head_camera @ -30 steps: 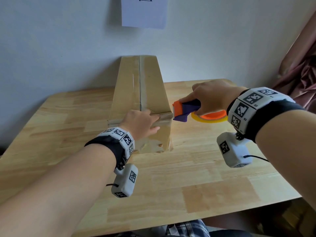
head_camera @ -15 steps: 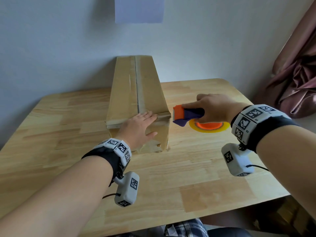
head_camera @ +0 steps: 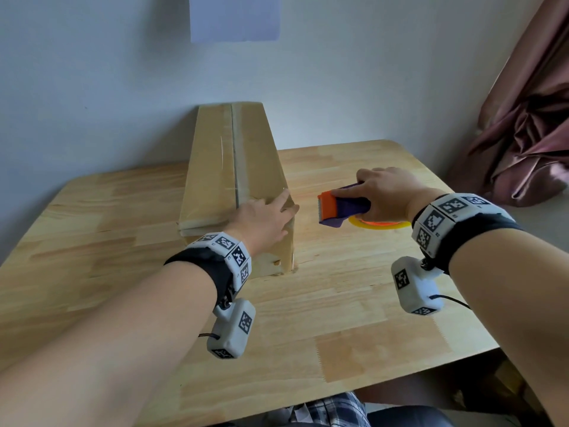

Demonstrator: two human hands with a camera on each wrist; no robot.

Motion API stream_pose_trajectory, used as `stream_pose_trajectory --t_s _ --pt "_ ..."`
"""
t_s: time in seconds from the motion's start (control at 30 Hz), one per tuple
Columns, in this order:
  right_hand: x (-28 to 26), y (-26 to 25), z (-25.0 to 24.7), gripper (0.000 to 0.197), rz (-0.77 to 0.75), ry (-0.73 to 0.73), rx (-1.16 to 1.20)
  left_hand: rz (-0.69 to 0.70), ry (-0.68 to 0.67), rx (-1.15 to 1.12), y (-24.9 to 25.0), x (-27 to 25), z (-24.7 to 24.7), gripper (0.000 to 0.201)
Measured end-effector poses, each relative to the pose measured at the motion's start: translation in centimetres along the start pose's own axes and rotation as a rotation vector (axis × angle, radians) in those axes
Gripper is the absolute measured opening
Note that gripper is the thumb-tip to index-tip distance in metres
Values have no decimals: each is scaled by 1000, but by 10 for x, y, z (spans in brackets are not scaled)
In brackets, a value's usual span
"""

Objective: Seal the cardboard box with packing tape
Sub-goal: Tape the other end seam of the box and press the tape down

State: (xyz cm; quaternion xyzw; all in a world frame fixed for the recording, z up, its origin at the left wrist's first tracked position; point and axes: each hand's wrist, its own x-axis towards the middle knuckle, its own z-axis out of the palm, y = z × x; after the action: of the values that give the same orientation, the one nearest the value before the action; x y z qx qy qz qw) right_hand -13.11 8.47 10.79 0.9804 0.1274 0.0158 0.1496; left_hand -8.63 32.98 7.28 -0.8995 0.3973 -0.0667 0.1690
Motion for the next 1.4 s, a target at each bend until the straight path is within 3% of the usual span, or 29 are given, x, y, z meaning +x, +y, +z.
stream_pose_trajectory --t_s 0.17,0.33,0.53,0.77,0.97,1.07,1.13,1.27,1.4 --pt "-2 7 5 59 -8 35 30 27 63 -69 4 8 2 40" --pt "-3 8 11 58 2 63 60 18 50 40 9 14 11 50" --pt "0 13 10 60 26 33 112 55 59 98 8 20 19 40" --pt "-8 19 4 61 -11 48 131 45 76 121 14 20 25 48" --pt "-25 20 11 60 -125 207 114 21 52 -122 10 17 18 51" --pt "-36 26 27 61 -128 236 136 27 26 -93 11 18 21 50" --pt "-35 24 31 61 -122 197 136 55 -8 32 11 20 24 49" --pt "-12 3 14 56 -10 -113 37 63 -19 54 11 23 18 48" --pt "19 -17 2 47 30 -266 59 79 -13 154 12 21 20 47"
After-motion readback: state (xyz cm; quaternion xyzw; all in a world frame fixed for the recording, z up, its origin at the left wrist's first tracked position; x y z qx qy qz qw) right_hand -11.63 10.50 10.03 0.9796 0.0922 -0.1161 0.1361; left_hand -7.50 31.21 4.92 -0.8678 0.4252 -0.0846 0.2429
